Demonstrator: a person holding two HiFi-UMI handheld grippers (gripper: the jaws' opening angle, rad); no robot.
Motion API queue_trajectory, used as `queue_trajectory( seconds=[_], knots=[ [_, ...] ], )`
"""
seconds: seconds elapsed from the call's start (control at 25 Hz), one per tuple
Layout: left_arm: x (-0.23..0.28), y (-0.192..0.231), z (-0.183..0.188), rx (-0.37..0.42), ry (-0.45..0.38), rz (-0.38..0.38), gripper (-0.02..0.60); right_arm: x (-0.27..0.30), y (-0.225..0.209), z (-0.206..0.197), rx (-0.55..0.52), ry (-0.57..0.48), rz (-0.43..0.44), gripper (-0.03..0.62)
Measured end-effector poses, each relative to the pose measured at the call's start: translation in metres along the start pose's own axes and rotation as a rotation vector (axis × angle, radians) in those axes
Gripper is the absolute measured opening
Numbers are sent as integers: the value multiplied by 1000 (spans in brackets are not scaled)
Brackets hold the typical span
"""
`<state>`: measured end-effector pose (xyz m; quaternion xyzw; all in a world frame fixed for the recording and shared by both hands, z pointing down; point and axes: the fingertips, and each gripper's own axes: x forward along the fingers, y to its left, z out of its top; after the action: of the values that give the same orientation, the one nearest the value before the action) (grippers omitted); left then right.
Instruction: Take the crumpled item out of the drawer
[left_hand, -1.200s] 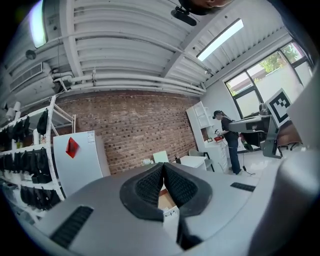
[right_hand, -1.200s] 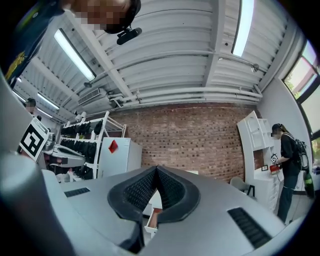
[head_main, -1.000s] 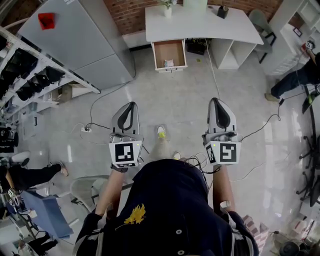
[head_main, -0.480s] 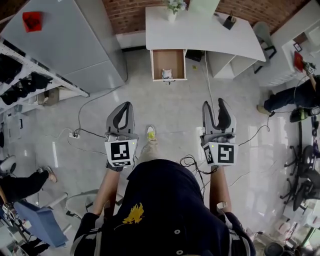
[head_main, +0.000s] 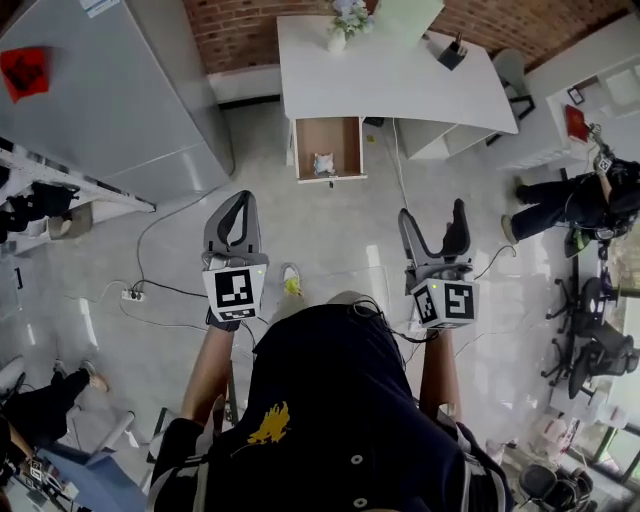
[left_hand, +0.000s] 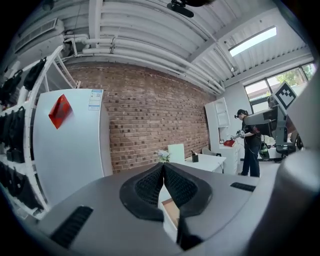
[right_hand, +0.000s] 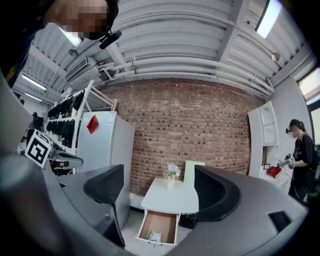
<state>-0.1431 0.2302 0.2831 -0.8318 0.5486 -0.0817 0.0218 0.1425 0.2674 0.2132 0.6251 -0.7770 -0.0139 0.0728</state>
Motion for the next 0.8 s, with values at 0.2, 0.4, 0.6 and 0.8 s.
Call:
queue_trajectory(
  seconds=[0.2,0.4,0.6,0.8],
  knots=[
    [29,1,-4,-39,-4,-26,18,22,-19,-11,-22,67,-37,432],
    [43,12,-36,-54,75,-24,18,67,-13,-42,-37,136,4,431],
    [77,33,-44,-45,118,16,18,126,-16,-58,-7,154,53,431],
    [149,46,-45,-29,153,44,18,208,-38,-72,17,154,104,431]
  ],
)
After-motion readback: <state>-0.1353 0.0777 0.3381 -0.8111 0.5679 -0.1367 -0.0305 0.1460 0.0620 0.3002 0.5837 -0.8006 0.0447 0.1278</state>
